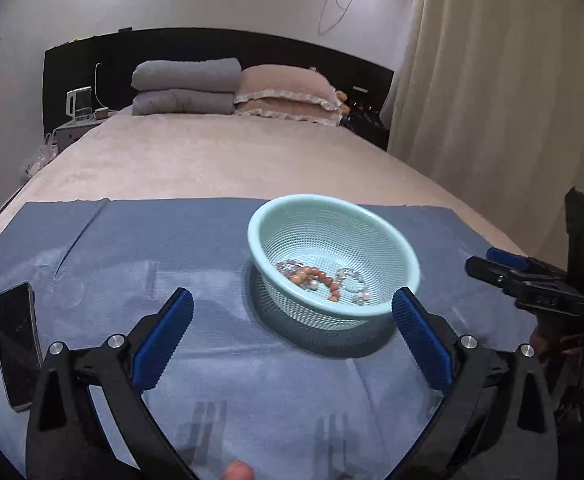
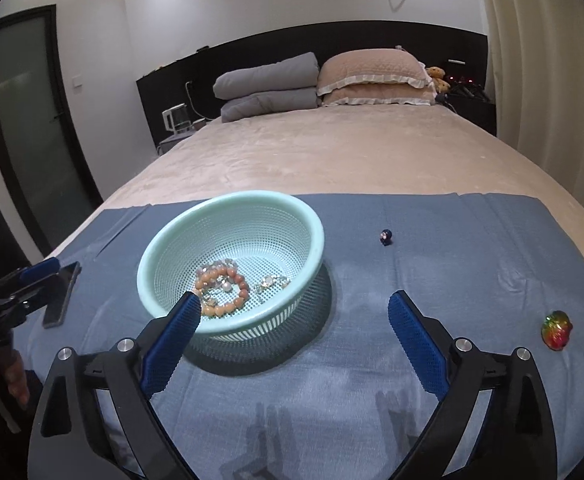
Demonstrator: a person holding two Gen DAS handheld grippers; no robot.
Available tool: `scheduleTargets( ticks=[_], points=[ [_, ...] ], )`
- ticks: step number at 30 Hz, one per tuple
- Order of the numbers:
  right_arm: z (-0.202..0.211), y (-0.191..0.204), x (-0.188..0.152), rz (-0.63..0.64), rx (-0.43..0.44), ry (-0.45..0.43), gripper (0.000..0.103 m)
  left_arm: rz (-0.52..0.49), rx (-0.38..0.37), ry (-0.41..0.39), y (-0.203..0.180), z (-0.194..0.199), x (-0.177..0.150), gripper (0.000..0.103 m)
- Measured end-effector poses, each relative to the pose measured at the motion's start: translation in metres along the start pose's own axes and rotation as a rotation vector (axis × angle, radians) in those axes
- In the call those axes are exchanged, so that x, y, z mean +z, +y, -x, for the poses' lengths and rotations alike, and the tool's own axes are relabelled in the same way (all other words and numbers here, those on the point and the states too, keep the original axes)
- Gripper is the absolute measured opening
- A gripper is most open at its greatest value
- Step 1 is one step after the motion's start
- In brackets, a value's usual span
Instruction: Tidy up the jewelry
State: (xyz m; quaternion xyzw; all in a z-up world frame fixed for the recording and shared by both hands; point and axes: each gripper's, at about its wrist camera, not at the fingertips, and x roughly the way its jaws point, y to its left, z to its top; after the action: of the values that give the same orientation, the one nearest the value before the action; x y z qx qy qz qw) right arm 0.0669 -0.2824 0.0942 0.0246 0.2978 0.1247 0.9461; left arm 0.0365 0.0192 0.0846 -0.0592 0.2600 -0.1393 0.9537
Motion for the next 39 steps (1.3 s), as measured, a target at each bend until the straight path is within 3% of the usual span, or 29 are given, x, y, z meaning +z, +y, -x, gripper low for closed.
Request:
scheduleTargets(
  ticks=[3,9,12,20,23,25,28,32,39],
  points=[
    [0.021,0.006,-0.013,0.014,-0.008,-0.032,0.094,0.017,-0.004,-0.021,-0.011,0.022,-0.013,0.098],
    [0.046,0.028,-0.033,0.107,-0.079,-0.084,0.095,0.016,0.108,-0.047,-0.019,0.039,-0.034,0.098],
    [0.043,0.035,-0.038,0.155,-0.107,-0.088,0.095,0.040,0.119,-0.050,-0.013,0.034,-0.037,0.098],
    [0.009,0.038,-0.066,0.154,-0.087,-0.073,0.095,-0.053,0.144,-0.120,-0.021,0.018,-0.059,0.098],
    [0.000,0.043,-0.074,0.170,-0.128,-0.057,0.095,-0.050,0.157,-0.077,-0.025,0.001,-0.066,0.098],
    [0.002,0.044,-0.078,0.176,-0.160,-0.089,0.095,-0.065,0.205,-0.020,-0.026,-0.013,-0.068,0.098],
    [-0.005,0.033,-0.078,0.114,-0.109,-0.055,0.095,-0.057,0.273,0.049,-0.024,-0.027,-0.071,0.098],
    [-0.014,0.026,-0.081,0.061,-0.084,-0.002,0.095,-0.040,0.236,0.050,-0.024,-0.026,-0.074,0.098],
    [-0.011,0.037,-0.087,0.129,-0.071,-0.008,0.095,-0.065,0.242,0.040,-0.027,-0.028,-0.077,0.098]
  ],
)
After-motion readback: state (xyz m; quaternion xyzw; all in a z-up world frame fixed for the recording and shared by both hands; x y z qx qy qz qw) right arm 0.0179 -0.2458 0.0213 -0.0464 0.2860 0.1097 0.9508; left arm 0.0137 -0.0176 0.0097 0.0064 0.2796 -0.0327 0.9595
